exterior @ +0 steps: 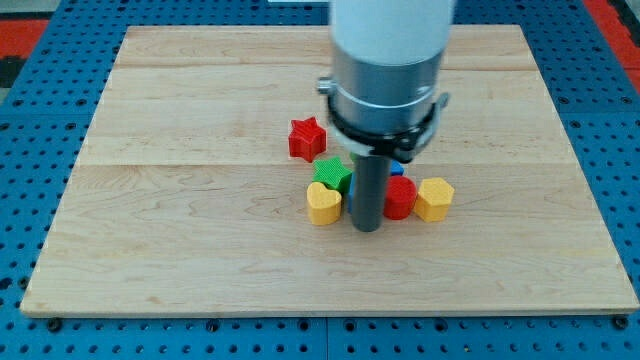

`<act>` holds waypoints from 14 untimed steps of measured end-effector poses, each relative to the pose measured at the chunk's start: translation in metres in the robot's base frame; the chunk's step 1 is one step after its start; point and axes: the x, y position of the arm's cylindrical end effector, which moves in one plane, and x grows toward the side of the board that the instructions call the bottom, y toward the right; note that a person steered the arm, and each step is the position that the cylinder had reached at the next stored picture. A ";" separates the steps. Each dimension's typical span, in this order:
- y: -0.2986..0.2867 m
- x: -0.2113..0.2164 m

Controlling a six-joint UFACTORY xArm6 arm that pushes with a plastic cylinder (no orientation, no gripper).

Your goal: Move the red circle into the triangle

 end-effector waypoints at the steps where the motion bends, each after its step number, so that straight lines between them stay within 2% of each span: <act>1: 0.012 -0.016; 5: 0.054 -0.047; 7: 0.089 -0.088; 9: 0.108 -0.067; 10: 0.169 -0.076; 11: 0.152 -0.114; 12: 0.070 -0.114; 13: 0.048 -0.114; 14: 0.051 -0.114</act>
